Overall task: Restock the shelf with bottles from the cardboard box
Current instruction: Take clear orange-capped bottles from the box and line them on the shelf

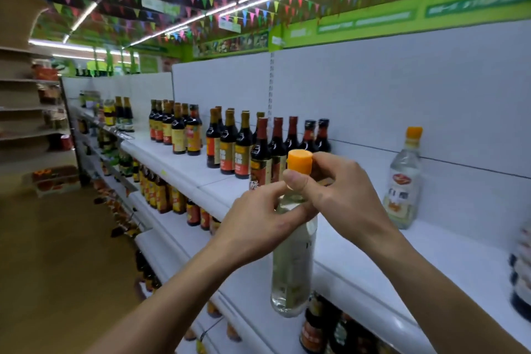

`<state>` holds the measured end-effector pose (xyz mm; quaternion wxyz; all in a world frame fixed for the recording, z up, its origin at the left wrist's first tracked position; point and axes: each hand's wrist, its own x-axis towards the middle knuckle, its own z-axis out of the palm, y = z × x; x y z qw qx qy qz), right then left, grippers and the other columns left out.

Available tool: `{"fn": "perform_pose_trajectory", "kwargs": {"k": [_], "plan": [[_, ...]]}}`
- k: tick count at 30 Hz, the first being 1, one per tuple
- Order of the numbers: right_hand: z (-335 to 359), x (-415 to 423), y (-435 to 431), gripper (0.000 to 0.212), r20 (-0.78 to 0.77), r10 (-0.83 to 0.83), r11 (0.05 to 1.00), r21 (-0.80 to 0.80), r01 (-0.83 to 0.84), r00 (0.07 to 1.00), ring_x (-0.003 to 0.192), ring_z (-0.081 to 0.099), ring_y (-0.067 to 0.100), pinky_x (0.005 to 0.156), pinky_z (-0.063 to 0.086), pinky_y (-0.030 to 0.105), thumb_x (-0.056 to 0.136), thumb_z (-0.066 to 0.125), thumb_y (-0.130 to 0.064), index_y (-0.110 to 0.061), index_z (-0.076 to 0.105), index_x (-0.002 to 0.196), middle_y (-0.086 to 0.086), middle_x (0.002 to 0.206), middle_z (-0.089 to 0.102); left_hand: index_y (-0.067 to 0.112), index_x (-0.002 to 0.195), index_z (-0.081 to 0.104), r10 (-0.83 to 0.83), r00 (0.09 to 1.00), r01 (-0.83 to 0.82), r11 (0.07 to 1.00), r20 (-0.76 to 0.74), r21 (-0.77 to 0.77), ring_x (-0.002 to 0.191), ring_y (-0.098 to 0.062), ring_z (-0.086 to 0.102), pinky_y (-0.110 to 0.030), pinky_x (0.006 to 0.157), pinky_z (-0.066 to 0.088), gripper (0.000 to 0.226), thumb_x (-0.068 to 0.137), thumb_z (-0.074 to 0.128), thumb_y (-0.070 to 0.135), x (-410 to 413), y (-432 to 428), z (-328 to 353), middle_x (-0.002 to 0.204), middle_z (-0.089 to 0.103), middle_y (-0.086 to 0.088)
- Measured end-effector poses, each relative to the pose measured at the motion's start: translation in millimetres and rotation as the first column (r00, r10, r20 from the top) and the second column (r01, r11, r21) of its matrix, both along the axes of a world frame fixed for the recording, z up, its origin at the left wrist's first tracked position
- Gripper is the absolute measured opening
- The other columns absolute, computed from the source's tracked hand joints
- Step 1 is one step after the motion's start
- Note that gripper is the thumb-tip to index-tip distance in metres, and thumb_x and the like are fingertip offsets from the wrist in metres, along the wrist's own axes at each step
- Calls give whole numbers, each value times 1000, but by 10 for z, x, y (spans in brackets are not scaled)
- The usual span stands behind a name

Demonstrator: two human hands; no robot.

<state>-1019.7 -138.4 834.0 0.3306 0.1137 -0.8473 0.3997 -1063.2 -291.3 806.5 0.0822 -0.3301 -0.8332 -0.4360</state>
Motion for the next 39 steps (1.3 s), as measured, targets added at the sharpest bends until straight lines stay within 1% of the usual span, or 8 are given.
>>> {"fn": "perform_pose_trajectory", "kwargs": {"k": [8, 13, 15, 21, 24, 27, 34, 39], "plan": [[303, 174, 644, 28, -48, -124, 992, 8, 124, 991, 81, 68, 12, 76, 57, 42, 87, 71, -50, -22, 72, 85, -4, 79, 72, 46, 115, 67, -135, 991, 135, 989, -6, 55, 100, 2, 70, -40, 87, 62, 63, 71, 45, 86, -1, 761, 269, 109, 74, 23], [310, 220, 1071, 28, -68, -166, 985, 26, 169, 984, 68, 60, 1, 60, 44, 14, 87, 72, -48, -30, 63, 68, -21, 65, 63, 50, 101, 66, -183, 983, 183, 982, 0, 51, 100, 2, 70, -41, 86, 62, 50, 74, 45, 86, 28, 1196, 294, 108, 74, 22], [295, 221, 1206, 31, -69, -180, 983, 10, 181, 981, 64, 58, 1, 58, 42, 12, 87, 73, -45, -31, 59, 63, -22, 61, 60, 50, 102, 66, -187, 982, 186, 981, -3, 59, 98, -2, 71, -45, 85, 62, 49, 75, 45, 86, 24, 1340, 287, 104, 76, 20], [245, 292, 1579, 27, -59, -256, 966, -34, 254, 965, 73, 64, 7, 70, 54, 33, 87, 72, -47, -24, 66, 72, -13, 69, 66, 68, 94, 61, -218, 976, 218, 976, -8, 21, 98, -2, 71, -41, 85, 62, 30, 75, 45, 86, 25, 1774, 275, 103, 76, 22], [207, 309, 1758, 26, -44, -301, 953, -50, 298, 953, 79, 67, 11, 76, 56, 40, 89, 71, -46, -21, 70, 80, -6, 77, 70, 61, 112, 63, -240, 971, 241, 971, -7, 8, 103, -2, 70, -40, 86, 62, 48, 77, 44, 87, 20, 1994, 267, 109, 75, 22], [160, 294, 1933, 23, -27, -349, 936, -54, 347, 937, 81, 68, 9, 78, 56, 40, 89, 69, -46, -24, 71, 85, -7, 80, 72, 50, 120, 65, -250, 968, 250, 968, 8, -11, 102, -7, 71, -43, 86, 62, 58, 78, 44, 84, 19, 2183, 246, 109, 76, 17], [50, 234, 2232, 21, 14, -442, 895, -56, 442, 897, 76, 65, 9, 73, 54, 38, 91, 67, -45, -30, 66, 76, -10, 73, 69, 47, 124, 65, -233, 973, 233, 971, 5, -56, 104, -14, 71, -44, 86, 61, 54, 84, 46, 77, -52, 2556, 149, 114, 75, 13], [31, 133, 2365, 27, 42, -492, 867, -61, 494, 870, 79, 65, 15, 76, 54, 41, 93, 64, -45, -20, 66, 84, -6, 75, 66, 49, 122, 63, -222, 975, 222, 973, 0, -67, 103, -19, 71, -45, 84, 61, 58, 77, 39, 76, -182, 2783, 105, 113, 76, 10]]}}
